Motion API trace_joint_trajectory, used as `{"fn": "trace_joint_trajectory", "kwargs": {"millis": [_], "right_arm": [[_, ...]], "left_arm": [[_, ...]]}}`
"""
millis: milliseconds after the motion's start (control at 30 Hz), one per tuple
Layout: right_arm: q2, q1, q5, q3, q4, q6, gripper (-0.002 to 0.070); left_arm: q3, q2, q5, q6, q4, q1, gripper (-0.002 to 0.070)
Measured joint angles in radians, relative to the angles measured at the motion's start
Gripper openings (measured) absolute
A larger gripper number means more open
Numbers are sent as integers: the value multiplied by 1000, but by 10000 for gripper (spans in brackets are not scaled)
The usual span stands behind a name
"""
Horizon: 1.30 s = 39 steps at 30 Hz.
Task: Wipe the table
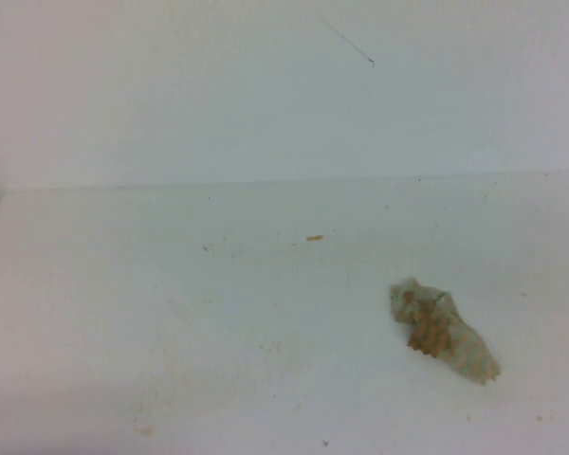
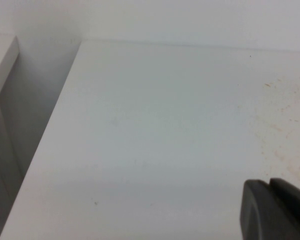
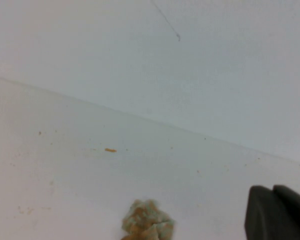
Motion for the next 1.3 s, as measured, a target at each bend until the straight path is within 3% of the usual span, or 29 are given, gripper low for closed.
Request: {"fn": "trace_joint_trajectory", "kwargs": {"millis": [600, 767, 1067, 1300], "right_arm": [[-80, -2, 17, 28, -2, 2, 3], [-195, -70, 1, 35, -73, 2, 3], [-442, -210, -60, 380, -77, 14, 3], [-667, -282, -26, 604, -74, 197, 3]], "left_arm": [[0, 0, 0, 0, 0, 0, 1], [0, 0, 0, 0, 0, 0, 1], [0, 0, 0, 0, 0, 0, 1], [0, 0, 0, 0, 0, 0, 1]]}}
